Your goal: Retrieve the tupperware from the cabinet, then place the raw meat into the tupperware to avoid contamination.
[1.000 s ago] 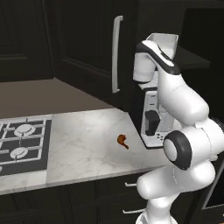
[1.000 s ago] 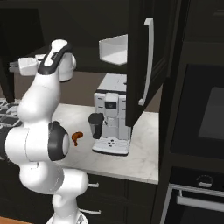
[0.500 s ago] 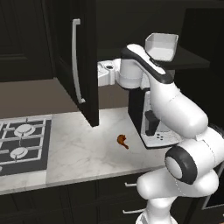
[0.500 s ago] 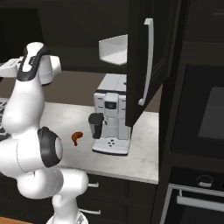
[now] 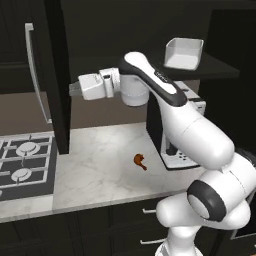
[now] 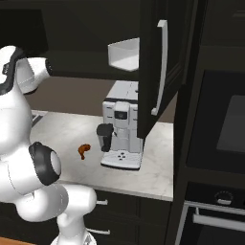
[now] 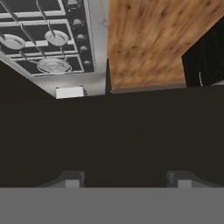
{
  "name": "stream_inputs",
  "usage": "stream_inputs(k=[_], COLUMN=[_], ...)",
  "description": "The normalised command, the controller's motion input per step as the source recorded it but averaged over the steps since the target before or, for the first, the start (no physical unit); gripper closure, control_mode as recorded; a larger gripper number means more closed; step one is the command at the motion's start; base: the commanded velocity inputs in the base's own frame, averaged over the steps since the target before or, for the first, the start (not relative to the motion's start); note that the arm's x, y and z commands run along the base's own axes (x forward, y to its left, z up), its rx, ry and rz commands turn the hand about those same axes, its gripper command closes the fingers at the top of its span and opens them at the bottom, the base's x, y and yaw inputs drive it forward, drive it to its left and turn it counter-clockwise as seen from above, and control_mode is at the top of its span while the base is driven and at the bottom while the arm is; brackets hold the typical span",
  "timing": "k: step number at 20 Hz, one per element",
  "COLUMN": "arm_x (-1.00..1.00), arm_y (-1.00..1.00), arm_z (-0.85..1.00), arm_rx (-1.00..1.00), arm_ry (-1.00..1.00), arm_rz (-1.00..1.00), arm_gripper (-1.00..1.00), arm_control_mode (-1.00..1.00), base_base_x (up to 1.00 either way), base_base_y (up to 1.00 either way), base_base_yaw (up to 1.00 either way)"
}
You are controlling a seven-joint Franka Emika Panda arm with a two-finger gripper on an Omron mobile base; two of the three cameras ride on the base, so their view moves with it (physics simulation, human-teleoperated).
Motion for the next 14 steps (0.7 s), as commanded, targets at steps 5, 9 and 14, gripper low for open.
stream_inputs(k=[5,9,14], arm_x=[0.05,0.00,0.15], arm_y=[-0.07,-0.49,-0.60], arm_z=[-0.04,0.06,0.12], arm_rx=[-0.06,-0.10,-0.22], arm_ry=[0.00,0.03,0.00], arm_rz=[0.00,-0.04,-0.09], arm_gripper=[-1.00,-1.00,-1.00], arm_control_mode=[-1.00,-1.00,-1.00], base_base_x=[0.00,0.00,0.00], base_base_y=[0.00,0.00,0.00], base_base_yaw=[0.00,0.00,0.00])
